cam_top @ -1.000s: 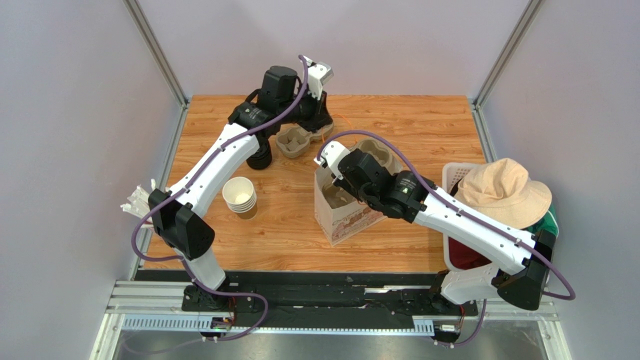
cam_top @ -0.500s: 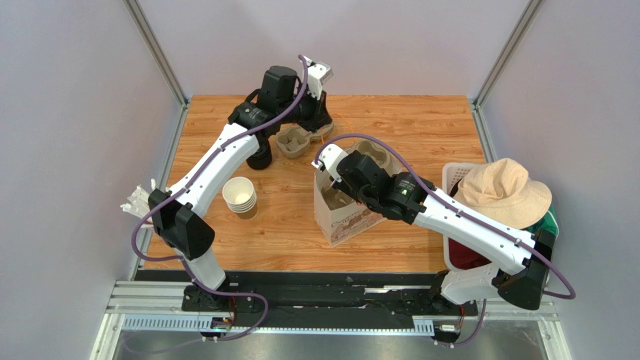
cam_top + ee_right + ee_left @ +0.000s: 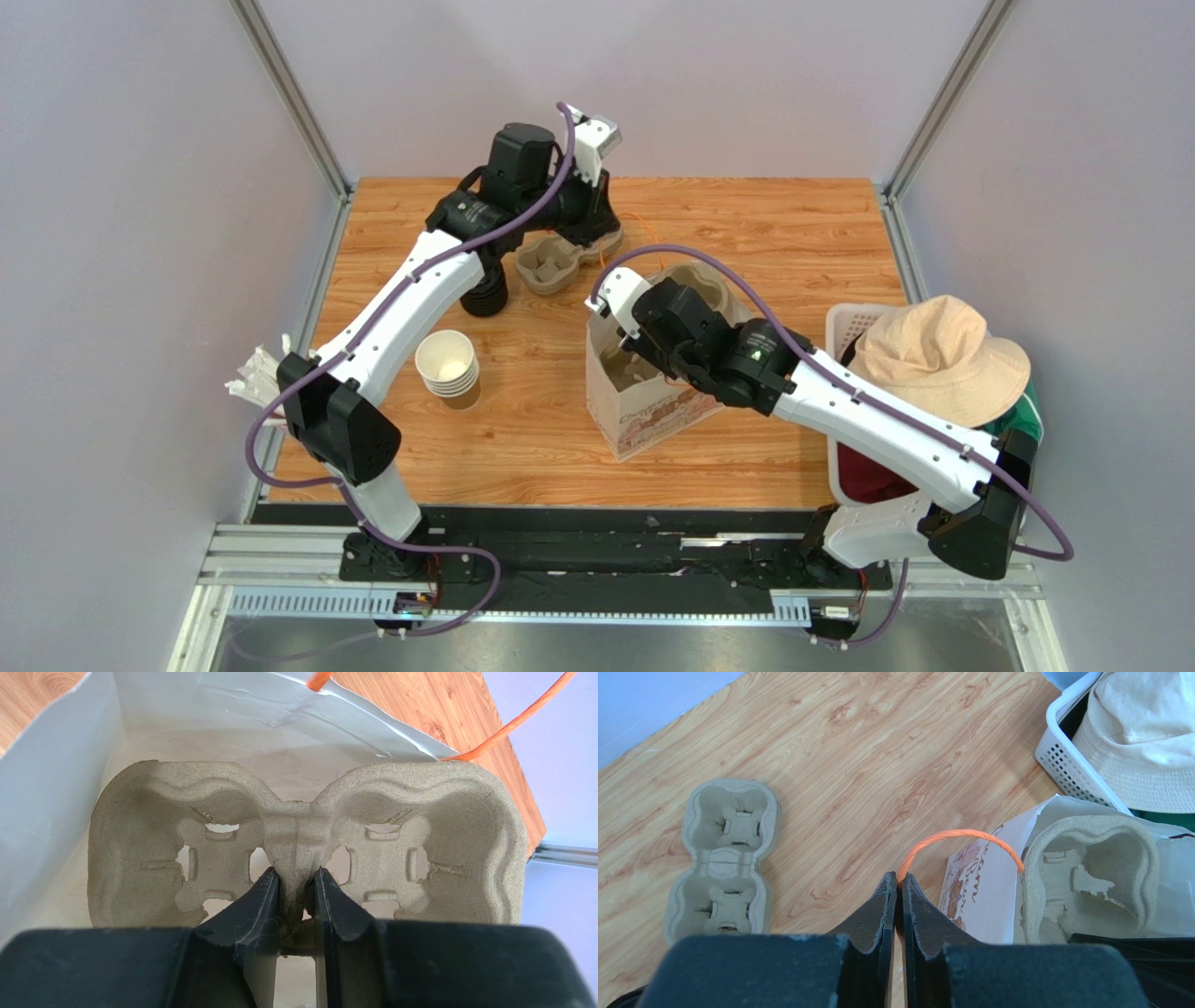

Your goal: Pack the takeout coffee

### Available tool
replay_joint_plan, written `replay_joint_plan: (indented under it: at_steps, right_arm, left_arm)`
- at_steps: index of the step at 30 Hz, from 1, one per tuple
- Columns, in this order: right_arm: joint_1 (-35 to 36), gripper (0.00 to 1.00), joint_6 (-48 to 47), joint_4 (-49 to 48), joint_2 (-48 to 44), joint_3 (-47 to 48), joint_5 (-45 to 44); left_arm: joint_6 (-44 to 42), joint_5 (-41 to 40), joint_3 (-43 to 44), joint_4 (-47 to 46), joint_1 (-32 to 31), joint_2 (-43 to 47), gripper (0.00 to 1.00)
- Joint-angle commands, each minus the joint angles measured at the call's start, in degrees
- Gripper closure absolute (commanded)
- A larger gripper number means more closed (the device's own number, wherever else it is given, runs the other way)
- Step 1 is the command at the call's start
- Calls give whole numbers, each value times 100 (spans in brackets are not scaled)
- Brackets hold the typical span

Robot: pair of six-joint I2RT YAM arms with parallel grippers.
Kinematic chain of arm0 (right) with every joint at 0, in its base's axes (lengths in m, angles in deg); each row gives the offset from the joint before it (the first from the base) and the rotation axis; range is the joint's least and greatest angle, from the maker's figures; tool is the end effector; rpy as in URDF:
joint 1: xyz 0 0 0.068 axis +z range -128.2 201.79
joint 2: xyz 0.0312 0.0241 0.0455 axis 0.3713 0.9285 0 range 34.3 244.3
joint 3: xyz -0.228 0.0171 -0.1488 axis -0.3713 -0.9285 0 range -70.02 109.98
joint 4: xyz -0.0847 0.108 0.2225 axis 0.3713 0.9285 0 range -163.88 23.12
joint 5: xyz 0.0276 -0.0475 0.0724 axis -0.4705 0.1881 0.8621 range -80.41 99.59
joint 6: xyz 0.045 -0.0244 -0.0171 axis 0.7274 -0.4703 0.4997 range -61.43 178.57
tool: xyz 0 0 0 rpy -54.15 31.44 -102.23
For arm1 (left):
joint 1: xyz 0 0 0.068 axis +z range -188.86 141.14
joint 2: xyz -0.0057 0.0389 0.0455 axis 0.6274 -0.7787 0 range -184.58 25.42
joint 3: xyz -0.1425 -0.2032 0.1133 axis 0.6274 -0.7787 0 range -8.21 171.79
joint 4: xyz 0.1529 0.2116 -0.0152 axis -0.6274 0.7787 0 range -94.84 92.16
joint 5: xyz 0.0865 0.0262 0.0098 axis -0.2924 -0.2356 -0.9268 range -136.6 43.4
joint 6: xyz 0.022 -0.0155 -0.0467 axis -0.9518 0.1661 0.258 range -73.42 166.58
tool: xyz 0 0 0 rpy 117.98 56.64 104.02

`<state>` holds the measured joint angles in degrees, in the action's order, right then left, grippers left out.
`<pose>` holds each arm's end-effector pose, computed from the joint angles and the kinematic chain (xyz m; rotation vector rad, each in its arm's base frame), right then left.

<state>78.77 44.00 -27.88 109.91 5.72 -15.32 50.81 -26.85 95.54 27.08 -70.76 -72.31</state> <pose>0.1614 0.2210 0.3534 -1.1641 1.9641 -0.1347 0.3243 -0.2161 0.4136 0.7115 1.9492 -0.7419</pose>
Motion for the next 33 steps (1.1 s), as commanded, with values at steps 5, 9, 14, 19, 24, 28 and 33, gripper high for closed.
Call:
replay_joint_plan:
  at_steps: [5,9,14,19,24,28,33]
  right_arm:
    - [-274,79,507,-29,-29,10,372]
    - [-423,79,806,-117,-12,107,451]
    - [-468,79,1140,-135,85,326,513]
    - [-476,78,1413,-109,296,467,452]
    - [-468,77,1869,-82,454,511,285]
    - [-520,78,2010,-73,472,503,206]
    - [-643,79,2125,-65,454,362,555]
  left_arm:
    - [25,-41,76,-169,-27,132,90]
    - [52,-24,85,-160,-27,132,90]
    - [78,-15,111,-160,-36,114,90]
    - [96,3,155,-134,-53,105,90]
    - [52,-50,207,-98,-53,141,90]
    - [43,-85,251,-72,-53,193,90]
    - [-1,-155,278,-55,-62,228,90]
